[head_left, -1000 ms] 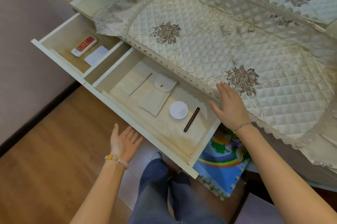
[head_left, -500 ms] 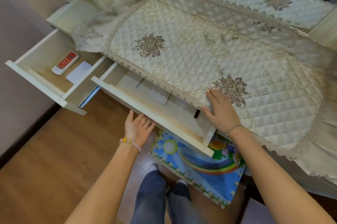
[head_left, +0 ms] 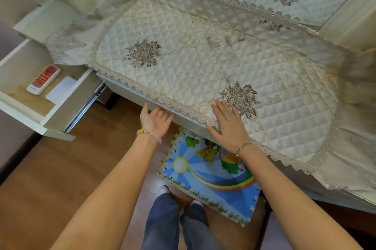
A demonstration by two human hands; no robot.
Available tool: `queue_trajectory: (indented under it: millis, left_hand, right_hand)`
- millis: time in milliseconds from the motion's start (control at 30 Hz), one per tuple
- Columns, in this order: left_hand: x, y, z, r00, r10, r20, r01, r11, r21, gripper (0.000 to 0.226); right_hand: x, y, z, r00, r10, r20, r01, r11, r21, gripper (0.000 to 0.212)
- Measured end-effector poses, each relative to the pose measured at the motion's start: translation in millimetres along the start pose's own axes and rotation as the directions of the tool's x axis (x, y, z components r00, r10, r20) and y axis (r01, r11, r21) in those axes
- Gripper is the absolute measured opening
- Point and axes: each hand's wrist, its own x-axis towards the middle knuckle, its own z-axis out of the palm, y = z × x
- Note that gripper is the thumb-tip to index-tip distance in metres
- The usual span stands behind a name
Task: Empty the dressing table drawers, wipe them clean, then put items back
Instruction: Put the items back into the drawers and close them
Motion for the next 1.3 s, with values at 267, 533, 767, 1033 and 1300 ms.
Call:
queue_trajectory:
  millis: [267,533,767,1033,1300]
  left_hand:
    - [-1.4,-7.6,-10.7,1.0,-0.004,-0.012,0.002,0.994,-0.11,0.063]
    - [-45.1,6.1,-24.0,0.99,0.141,0.029,-0.141,0.917,0.374,0.055]
    - [-111.8,48.4,-59.9,0.719,0.527,0.453,-0.446,-0.15,0.882,0.04]
    - [-178.1,93.9,-116.7,0.588,0.514,0.625,-0.01,-0.768,0.64,0.063]
    - [-211.2,126.6,-157.7,0.555,0.586,0.59,0.112,-0.756,0.646,0.067]
  right_hand:
    - [-0.9,2.5,1.9,1.0,-0.012,-0.006,0.012,0.999,-0.046,0.074]
    - [-1.5,-5.0,-12.6,0.999,0.017,0.043,-0.019,0.999,0.046,0.07]
    - [-18.6,-41.5,-34.8,0.993,-0.012,-0.119,0.024,0.995,0.101,0.064]
    - [-42.9,-99.9,-44.2,0.975,-0.141,-0.173,0.154,0.986,0.066,0.063]
    - [-43.1,-171.3,-44.7,0.95,-0.245,-0.193,0.25,0.968,0.005,0.066]
